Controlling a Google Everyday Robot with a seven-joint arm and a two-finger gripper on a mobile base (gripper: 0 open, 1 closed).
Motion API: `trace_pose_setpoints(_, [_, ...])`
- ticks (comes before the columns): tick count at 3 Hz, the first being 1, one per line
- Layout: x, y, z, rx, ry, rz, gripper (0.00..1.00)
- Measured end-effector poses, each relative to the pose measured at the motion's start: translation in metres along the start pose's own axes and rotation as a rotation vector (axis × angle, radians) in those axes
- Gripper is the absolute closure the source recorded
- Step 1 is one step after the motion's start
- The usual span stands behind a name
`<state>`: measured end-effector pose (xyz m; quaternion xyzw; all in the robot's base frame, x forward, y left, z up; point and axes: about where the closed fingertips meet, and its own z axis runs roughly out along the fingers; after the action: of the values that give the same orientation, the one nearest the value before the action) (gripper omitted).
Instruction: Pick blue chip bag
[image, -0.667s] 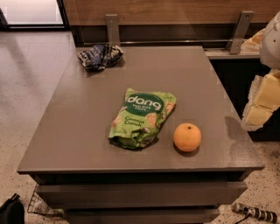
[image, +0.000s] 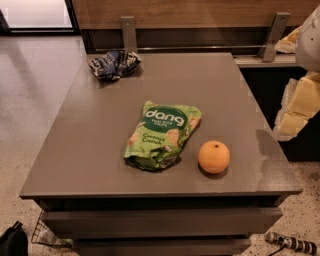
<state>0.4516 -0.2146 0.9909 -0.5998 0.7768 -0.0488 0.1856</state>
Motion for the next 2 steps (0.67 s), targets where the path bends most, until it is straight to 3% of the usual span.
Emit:
trace_pose_setpoints(1, [-0.035, -0.068, 0.009, 0.105, -0.114, 0.007, 0.00])
trace_pose_setpoints(2, [-0.093, -0.131, 0.023, 0.228, -0.260, -0.045, 0.00])
